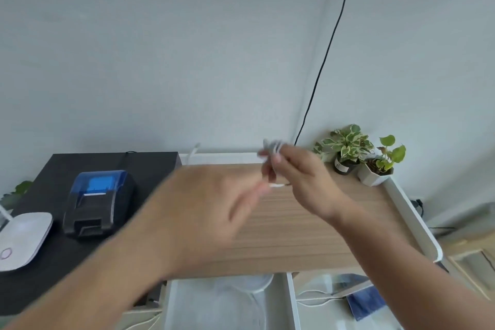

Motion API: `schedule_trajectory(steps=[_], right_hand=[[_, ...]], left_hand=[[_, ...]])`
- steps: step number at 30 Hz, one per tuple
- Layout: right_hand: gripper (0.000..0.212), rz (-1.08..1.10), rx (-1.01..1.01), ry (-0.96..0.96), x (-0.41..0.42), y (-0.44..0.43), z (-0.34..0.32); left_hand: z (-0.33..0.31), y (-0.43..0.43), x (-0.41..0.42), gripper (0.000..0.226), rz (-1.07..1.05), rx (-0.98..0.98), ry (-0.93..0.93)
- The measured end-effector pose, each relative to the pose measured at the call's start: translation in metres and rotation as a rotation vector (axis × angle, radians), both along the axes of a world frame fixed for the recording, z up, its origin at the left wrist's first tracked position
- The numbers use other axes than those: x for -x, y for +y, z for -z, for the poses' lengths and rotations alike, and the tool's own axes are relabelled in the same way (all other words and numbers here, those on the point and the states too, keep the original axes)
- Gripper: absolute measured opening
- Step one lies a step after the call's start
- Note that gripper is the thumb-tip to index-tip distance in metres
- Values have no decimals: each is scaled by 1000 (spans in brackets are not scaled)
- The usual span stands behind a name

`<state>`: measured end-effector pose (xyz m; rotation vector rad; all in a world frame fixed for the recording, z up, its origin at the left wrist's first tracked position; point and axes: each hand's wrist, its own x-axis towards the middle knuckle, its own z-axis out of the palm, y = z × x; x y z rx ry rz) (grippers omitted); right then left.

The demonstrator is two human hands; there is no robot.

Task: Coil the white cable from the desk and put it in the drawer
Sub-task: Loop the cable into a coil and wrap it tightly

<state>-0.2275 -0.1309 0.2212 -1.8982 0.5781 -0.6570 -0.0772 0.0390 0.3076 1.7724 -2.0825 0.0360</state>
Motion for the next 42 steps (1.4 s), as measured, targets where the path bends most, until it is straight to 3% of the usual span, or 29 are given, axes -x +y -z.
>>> schedule_trajectory(steps=[5,9,11,13,15,18,20,22,26,31,34,37,42], right_hand=[[55,-327,-450,-21,31,69,20],[50,-529,-624,-408,27,89,-28],[42,-484,-620,-626,16,79,-51],[38,-313,-620,-728,3,61,-59],[36,-115,-574,-687,-8,42,-53],[35,55,-415,-443,-15,31,-33],[41,35,-378,-285,-12,39,-22],[47,-41,-383,-185,-8,56,-14],[45,-190,-653,-161,1,84,-12],[32,-275,-671,-152,15,88,-20],[29,-322,-725,-217,18,85,-28],[31,-415,-834,-273,22,83,-32],[33,-381,-887,-330,23,77,-31]], left_hand=[[-2,-17,-63,43,-69,59,111],[51,-11,-55,51,-57,-103,357],[70,-2,-23,45,20,-181,447],[71,6,11,27,54,-186,494],[58,11,34,24,48,-193,427],[30,11,30,21,-59,-99,155],[13,3,15,22,-89,31,-29],[5,-6,-1,24,-45,-3,-89],[15,-20,-25,32,115,-137,8],[28,-20,-22,30,158,-384,561],[31,-22,-14,41,273,-433,759],[34,-23,-12,61,331,-399,687],[42,-29,-19,54,259,-214,488]])
